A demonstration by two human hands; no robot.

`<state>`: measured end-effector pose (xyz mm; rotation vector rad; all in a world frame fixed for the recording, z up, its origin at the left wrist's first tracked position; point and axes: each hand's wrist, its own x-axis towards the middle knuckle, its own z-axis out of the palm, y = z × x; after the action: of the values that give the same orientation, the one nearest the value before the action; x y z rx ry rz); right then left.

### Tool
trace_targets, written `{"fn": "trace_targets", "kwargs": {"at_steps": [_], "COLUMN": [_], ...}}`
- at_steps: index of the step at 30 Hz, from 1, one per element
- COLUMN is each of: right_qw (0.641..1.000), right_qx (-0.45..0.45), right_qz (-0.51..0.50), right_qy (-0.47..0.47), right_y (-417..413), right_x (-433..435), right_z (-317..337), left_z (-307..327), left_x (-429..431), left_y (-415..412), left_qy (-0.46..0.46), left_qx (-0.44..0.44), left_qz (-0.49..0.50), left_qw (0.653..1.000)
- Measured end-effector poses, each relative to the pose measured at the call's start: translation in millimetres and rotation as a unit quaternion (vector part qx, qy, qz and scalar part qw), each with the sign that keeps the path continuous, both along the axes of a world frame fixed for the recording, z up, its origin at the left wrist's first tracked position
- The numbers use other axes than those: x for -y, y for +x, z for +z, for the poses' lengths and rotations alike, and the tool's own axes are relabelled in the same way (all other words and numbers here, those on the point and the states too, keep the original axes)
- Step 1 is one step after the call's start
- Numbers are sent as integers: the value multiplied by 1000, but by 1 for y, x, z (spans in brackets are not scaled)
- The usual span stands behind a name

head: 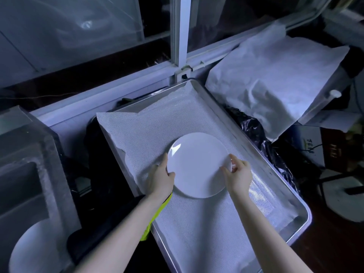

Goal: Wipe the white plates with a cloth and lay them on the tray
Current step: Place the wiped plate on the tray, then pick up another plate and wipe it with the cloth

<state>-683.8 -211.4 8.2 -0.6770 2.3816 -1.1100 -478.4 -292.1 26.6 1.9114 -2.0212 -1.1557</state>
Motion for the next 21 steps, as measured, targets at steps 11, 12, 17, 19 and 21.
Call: {"fn": "trace_targets", "kwargs": {"at_steps": [11,12,17,19,21], "right_qw": [985,976,896,865,837], "right_qx": [-85,-63,22,44,21], "right_qz": [139,193,437,495,545], "right_qy": [-61,-77,-81,-76,-48], "right_y": [48,64,152,184,218], "right_x": [-12,-15,-19,-15,-10], "right_z": [38,46,76,81,83], "left_z": [23,29,64,80,96], "left_x": [-11,-13,-23,-29,-35], "left_y": [25,32,89,120,156], "left_qy": [-71,-83,-180,-226,-258], "left_qx": [-161,-200,-292,-299,-304], "left_qz": [80,87,127,152,179], "left_qw": [981,972,931,915,899]}}
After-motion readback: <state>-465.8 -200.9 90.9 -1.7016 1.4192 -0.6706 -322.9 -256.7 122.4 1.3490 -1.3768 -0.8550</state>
